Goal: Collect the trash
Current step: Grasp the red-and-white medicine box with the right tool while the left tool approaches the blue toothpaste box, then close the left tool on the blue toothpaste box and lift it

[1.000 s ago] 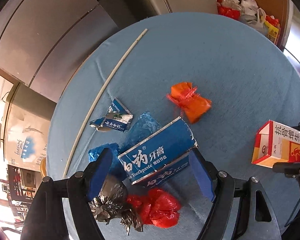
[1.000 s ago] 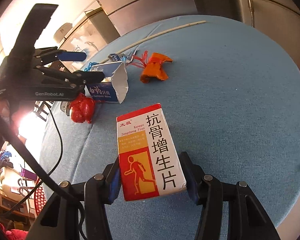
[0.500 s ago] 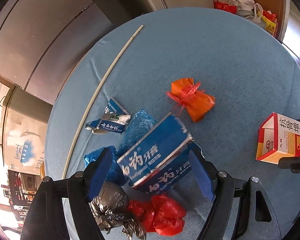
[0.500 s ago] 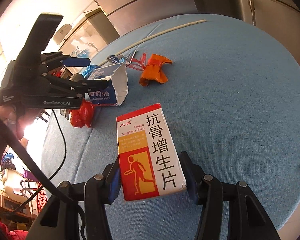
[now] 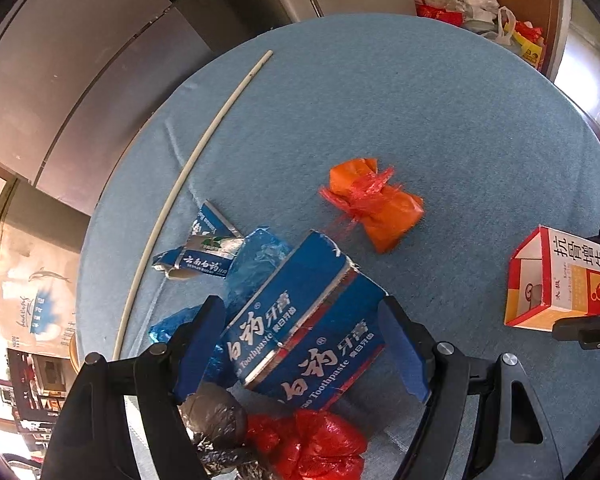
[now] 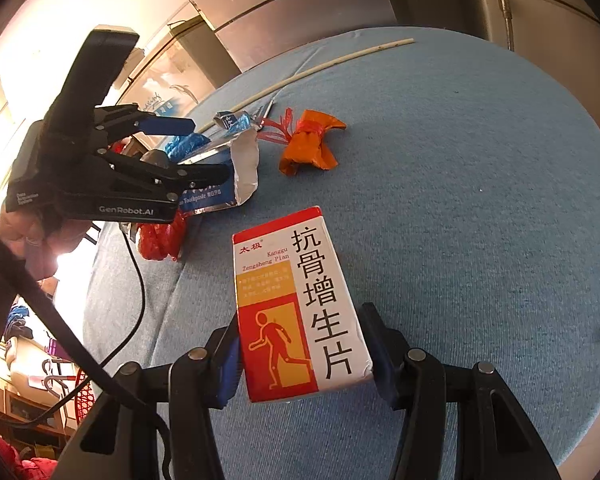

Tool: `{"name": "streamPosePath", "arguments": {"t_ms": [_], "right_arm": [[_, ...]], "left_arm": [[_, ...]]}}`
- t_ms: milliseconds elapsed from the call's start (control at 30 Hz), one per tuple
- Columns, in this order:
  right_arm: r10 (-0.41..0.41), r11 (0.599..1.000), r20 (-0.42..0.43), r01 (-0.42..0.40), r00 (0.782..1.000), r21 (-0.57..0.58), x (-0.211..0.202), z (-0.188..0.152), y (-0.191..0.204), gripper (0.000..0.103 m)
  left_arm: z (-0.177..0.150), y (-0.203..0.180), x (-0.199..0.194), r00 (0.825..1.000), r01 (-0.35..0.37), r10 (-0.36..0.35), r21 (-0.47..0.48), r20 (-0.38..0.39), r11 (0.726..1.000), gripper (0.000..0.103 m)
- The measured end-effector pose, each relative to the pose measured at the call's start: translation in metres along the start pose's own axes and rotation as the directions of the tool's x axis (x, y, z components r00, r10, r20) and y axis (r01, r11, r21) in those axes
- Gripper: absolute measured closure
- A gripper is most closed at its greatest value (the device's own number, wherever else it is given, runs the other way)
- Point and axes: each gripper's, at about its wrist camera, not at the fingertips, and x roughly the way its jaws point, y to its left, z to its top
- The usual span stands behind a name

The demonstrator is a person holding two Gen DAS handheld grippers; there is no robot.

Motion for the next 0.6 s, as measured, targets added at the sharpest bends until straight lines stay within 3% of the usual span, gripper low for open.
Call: {"name": "streamPosePath", "arguments": {"t_ms": [100,167,300,433,600], "right_arm": [[0.004,1.0,0.0,-0.004,1.0,-0.001,0.001,0.002,0.0,0.047],[0.006,1.0,0.0,-0.006,1.0,-0.001,0.001,0.002,0.0,0.047],[0.014,1.0,0.003,-0.014,1.0,0.006,0.001,0.002,-0.001,0.047],[0.016,1.0,0.006,-0.016,1.0,0.016,0.001,0.002,-0.001,0.047],[0.013,1.0,0.008,-0.014,1.0,0.028,0.0,0.001,0.0,0.047]], "left_arm": [[0.0,-0.001,0.002,0.999,0.035,-0.035,-0.003,0.002,0.999,0.024],[-0.001,-0.001,0.003,0.998,0.065,-0.065,-0.01,0.004,0.998,0.032],[-0.005,0.002,0.004,0.992,0.127,-0.127,-0.035,0.016,0.991,0.054],[-0.008,0.015,-0.003,0.983,0.183,-0.18,-0.095,0.04,0.979,0.087],[-0.016,0.025,-0.01,0.978,0.209,-0.204,-0.133,0.051,0.969,0.087]]}}
